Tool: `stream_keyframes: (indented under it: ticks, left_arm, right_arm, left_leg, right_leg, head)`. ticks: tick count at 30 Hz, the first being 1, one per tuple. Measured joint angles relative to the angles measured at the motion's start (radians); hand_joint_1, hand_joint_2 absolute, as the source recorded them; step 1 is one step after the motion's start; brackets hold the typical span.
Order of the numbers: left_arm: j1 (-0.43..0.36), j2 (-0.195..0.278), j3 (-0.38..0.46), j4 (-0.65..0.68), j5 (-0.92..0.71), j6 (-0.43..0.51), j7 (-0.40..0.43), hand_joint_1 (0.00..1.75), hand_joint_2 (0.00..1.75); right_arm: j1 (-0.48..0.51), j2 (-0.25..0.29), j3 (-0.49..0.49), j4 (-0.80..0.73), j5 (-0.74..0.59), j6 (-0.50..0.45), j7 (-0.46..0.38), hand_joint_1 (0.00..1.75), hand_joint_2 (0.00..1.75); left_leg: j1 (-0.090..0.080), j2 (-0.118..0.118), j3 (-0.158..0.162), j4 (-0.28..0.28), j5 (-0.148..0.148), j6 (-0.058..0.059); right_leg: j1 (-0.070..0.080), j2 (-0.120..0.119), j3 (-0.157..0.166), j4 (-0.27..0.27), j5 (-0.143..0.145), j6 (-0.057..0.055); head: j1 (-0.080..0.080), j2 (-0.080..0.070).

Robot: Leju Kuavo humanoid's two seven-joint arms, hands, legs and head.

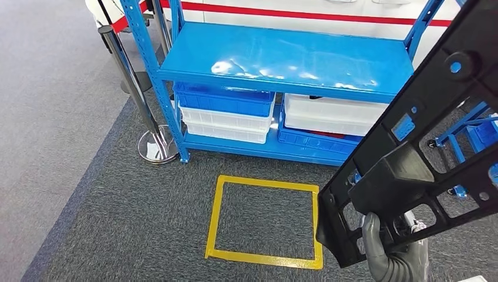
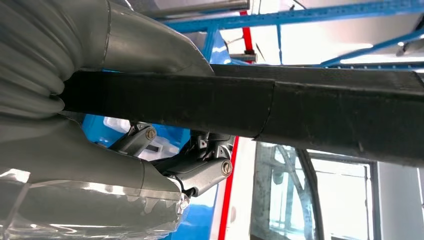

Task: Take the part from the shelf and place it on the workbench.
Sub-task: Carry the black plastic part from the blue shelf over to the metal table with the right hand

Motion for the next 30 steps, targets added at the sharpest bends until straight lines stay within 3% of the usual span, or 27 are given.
stream_keyframes:
  ticks: [1,2,3,5,7,10,12,13,15,16,17,18,19,20,22,24,26,28,30]
  left_arm:
    - [0.000,0.000,0.002,0.000,-0.004,0.000,0.000,0.00,1.75]
    - [-0.001,0.000,0.004,0.000,-0.006,0.000,-0.001,0.00,1.75]
    - [-0.001,0.000,0.005,0.000,-0.009,0.000,-0.001,0.00,1.75]
    - [-0.001,-0.001,0.009,0.000,-0.015,0.000,-0.002,0.00,1.75]
    - [-0.001,-0.001,0.012,0.000,-0.019,0.000,-0.003,0.00,1.75]
    - [-0.002,0.000,0.017,0.000,-0.025,0.001,-0.004,0.00,1.75]
    - [-0.002,0.000,0.020,0.000,-0.029,0.002,-0.004,0.00,1.75]
    - [-0.002,0.000,0.021,0.000,-0.029,0.002,-0.004,0.00,1.75]
    - [-0.003,0.000,0.022,0.000,-0.030,0.002,-0.003,0.00,1.75]
    - [-0.004,0.000,0.022,0.001,-0.032,0.002,-0.003,0.00,1.75]
    - [-0.004,0.000,0.022,0.001,-0.034,0.002,-0.003,0.00,1.75]
    - [-0.005,0.000,0.022,0.001,-0.036,0.002,-0.003,0.00,1.75]
    - [-0.005,0.000,0.022,0.001,-0.037,0.002,-0.003,0.00,1.75]
    - [-0.006,0.001,0.022,0.001,-0.039,0.002,-0.003,0.00,1.75]
    - [-0.009,0.002,0.022,0.001,-0.040,0.002,-0.004,0.00,1.75]
    - [-0.011,0.003,0.023,0.001,-0.043,0.002,-0.004,0.00,1.75]
    - [-0.012,0.001,0.025,0.001,-0.048,0.002,-0.004,0.00,1.75]
    - [-0.014,-0.001,0.027,0.002,-0.053,0.002,-0.005,0.00,1.75]
    - [-0.015,-0.001,0.028,0.003,-0.057,0.002,-0.006,0.00,1.75]
  right_arm:
    - [0.000,0.000,0.000,0.000,0.003,-0.002,0.000,1.75,1.75]
    - [0.000,0.000,0.000,0.000,0.006,-0.005,0.001,1.75,1.75]
    - [0.001,0.000,0.000,0.000,0.007,-0.009,0.001,1.75,1.75]
    - [0.001,0.000,0.000,0.000,0.009,-0.016,0.001,1.75,1.75]
    - [0.003,0.000,0.000,0.000,0.009,-0.020,0.001,1.75,1.75]
    - [0.006,0.001,0.000,0.000,0.006,-0.026,0.000,1.75,1.75]
    - [0.006,0.002,0.000,0.000,0.004,-0.030,-0.001,1.75,1.75]
    - [0.006,0.003,0.000,0.000,0.004,-0.031,-0.001,1.75,1.75]
    - [0.007,0.004,0.000,0.000,0.002,-0.033,-0.002,1.75,1.75]
    - [0.007,0.004,0.000,0.000,0.000,-0.034,-0.002,1.75,1.75]
    - [0.008,0.005,0.000,0.000,-0.003,-0.034,-0.002,1.75,1.75]
    - [0.008,0.006,0.000,0.000,-0.005,-0.035,-0.002,1.75,1.75]
    - [0.008,0.007,0.000,0.000,-0.007,-0.036,-0.002,1.75,1.75]
    - [0.008,0.007,0.000,0.000,-0.007,-0.036,-0.002,1.75,1.75]
    - [0.008,0.008,0.000,0.000,-0.008,-0.037,-0.003,1.75,1.75]
    - [0.009,0.008,0.000,0.000,-0.009,-0.039,-0.004,1.75,1.75]
    - [0.011,0.008,0.000,-0.001,-0.011,-0.041,-0.006,1.75,1.75]
    - [0.015,0.008,0.000,-0.002,-0.013,-0.045,-0.008,1.75,1.75]
    - [0.017,0.009,0.000,-0.002,-0.015,-0.047,-0.010,1.75,1.75]
  left_leg:
    - [0.000,0.000,-0.011,0.003,0.006,-0.001]
    - [0.001,0.000,-0.023,0.008,0.012,-0.003]
    - [0.002,0.000,-0.034,0.013,0.016,-0.005]
    - [0.003,-0.001,-0.051,0.025,0.022,-0.012]
    - [0.002,-0.002,-0.063,0.034,0.028,-0.023]
    - [0.003,-0.004,-0.071,0.034,0.042,-0.044]
    - [0.005,-0.006,-0.088,0.062,0.011,-0.054]
    - [0.006,-0.007,-0.105,0.104,-0.028,-0.057]
    - [0.006,-0.007,-0.141,0.228,-0.114,-0.062]
    - [0.006,-0.007,-0.152,0.282,-0.136,-0.063]
    - [0.006,-0.006,-0.148,0.307,-0.136,-0.063]
    - [0.006,-0.007,-0.127,0.296,-0.117,-0.060]
    - [0.006,-0.007,-0.089,0.248,-0.088,-0.056]
    - [0.005,-0.007,-0.042,0.178,-0.067,-0.050]
    - [-0.001,-0.008,0.035,0.053,-0.054,-0.039]
    - [-0.007,-0.008,0.051,0.012,-0.056,-0.033]
    - [-0.003,-0.005,0.042,0.002,-0.039,-0.022]
    - [0.003,-0.001,0.028,-0.009,-0.017,-0.007]
    - [0.001,0.002,0.008,-0.007,0.000,-0.001]
  right_leg:
    - [-0.003,0.000,-0.007,0.043,-0.017,0.004]
    - [-0.006,0.000,0.000,0.056,-0.013,0.008]
    - [-0.009,0.000,0.026,0.031,0.009,0.010]
    - [-0.013,0.000,0.115,-0.097,0.054,0.012]
    - [-0.010,0.004,0.172,-0.194,0.068,0.005]
    - [-0.004,0.004,0.164,-0.211,0.078,-0.018]
    - [-0.007,0.001,0.151,-0.218,0.095,-0.039]
    - [-0.008,0.000,0.142,-0.220,0.103,-0.048]
    - [-0.003,-0.002,0.122,-0.218,0.118,-0.057]
    - [0.000,-0.003,0.111,-0.215,0.124,-0.057]
    - [0.002,-0.003,0.101,-0.211,0.130,-0.058]
    - [0.004,-0.003,0.090,-0.207,0.135,-0.057]
    - [0.006,-0.003,0.080,-0.201,0.139,-0.056]
    - [0.007,-0.003,0.071,-0.196,0.143,-0.054]
    - [0.009,-0.003,0.059,-0.187,0.152,-0.046]
    - [0.008,-0.003,0.053,-0.188,0.165,-0.033]
    - [0.006,-0.002,0.048,-0.185,0.164,-0.020]
    - [0.005,0.001,0.029,-0.135,0.105,-0.010]
    - [0.002,0.002,-0.003,-0.023,0.015,-0.003]
  head:
    - [0.000,0.000]
    - [0.000,0.000]
    - [0.000,0.000]
    - [0.000,0.000]
    - [0.000,0.000]
    - [0.000,0.000]
    - [-0.003,0.000]
    - [-0.005,0.000]
    - [-0.009,0.000]
    - [-0.009,0.000]
    - [-0.009,0.000]
    - [-0.009,0.000]
    - [-0.009,0.000]
    - [-0.009,0.000]
    - [-0.009,0.000]
    - [-0.009,0.000]
    - [-0.010,0.000]
    - [-0.007,0.000]
    - [-0.004,0.000]
